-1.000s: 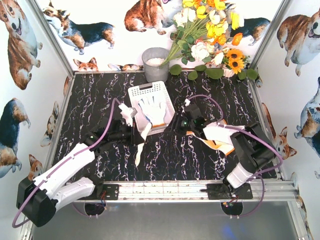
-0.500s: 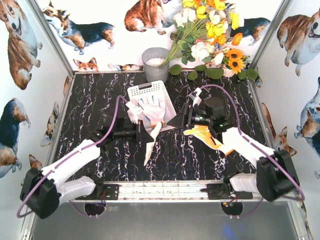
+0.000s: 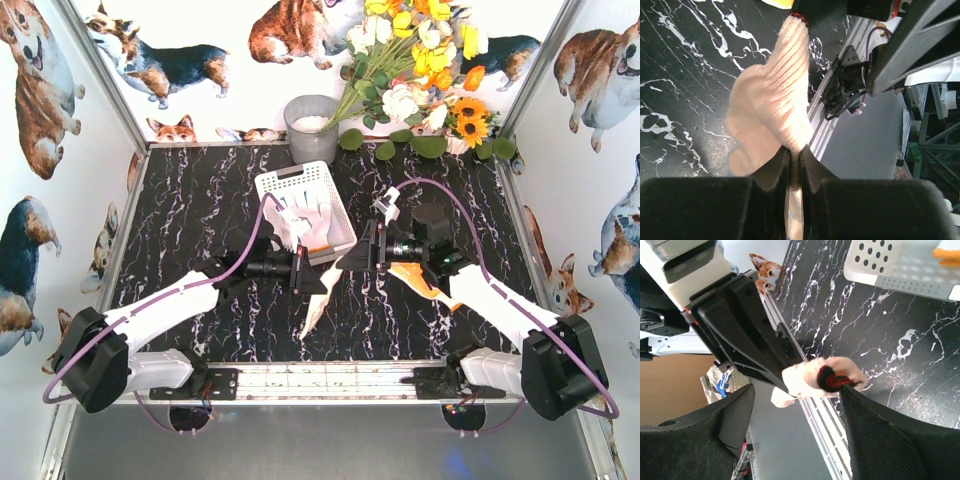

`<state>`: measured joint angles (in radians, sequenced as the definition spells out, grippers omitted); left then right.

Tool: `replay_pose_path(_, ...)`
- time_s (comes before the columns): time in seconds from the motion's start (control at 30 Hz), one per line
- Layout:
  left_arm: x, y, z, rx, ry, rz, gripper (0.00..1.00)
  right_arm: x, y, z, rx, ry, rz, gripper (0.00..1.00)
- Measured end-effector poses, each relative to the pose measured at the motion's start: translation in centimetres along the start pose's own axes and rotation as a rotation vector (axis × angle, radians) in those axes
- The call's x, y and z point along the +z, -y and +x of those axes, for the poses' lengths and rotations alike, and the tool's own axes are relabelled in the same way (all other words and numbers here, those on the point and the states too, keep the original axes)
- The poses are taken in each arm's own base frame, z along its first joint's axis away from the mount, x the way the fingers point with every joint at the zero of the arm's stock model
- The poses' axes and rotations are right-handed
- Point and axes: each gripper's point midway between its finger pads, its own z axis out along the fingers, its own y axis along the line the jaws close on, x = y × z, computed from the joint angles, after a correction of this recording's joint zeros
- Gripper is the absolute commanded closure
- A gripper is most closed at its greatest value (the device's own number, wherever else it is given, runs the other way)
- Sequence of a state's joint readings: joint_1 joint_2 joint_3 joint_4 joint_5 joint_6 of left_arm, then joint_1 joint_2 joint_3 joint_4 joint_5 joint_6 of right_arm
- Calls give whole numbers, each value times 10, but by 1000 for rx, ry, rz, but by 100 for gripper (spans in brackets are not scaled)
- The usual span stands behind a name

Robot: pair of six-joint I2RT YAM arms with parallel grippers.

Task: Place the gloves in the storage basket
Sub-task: Place the glove at the center of the board.

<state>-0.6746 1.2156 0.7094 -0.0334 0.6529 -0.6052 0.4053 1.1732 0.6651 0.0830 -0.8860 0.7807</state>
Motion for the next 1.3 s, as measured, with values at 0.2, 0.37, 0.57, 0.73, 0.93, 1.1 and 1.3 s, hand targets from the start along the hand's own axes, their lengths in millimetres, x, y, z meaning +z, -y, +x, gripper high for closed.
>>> replay_pose_path(0.2, 4, 19, -8, 30, 9, 43, 100, 0, 8, 4, 4, -11, 33, 32)
replay_pose_path(0.37, 4, 28, -15, 47, 26, 62, 100, 0, 8, 7, -1, -21, 34, 55)
replay_pose_path(0.57, 6, 22, -17, 45, 39, 29, 92, -2, 3, 9, -10, -19, 22, 100)
replay_pose_path(0.73, 6, 12, -19, 50, 54, -31, 60, -7, 4, 12, 35, -12, 66, 100)
replay_pose_path(0.93, 1, -1, -31, 105, 89, -177, 43, -13, 20, 23, 199, -37, 202, 100)
replay_pose_path(1.1, -5, 5, -41, 175, 140, -235, 39, -15, 20, 21, 319, -12, 263, 100)
replay_pose_path(1.3, -11, -4, -54, 180, 212, -312, 39, -11, -1, 2, 279, 76, 285, 100)
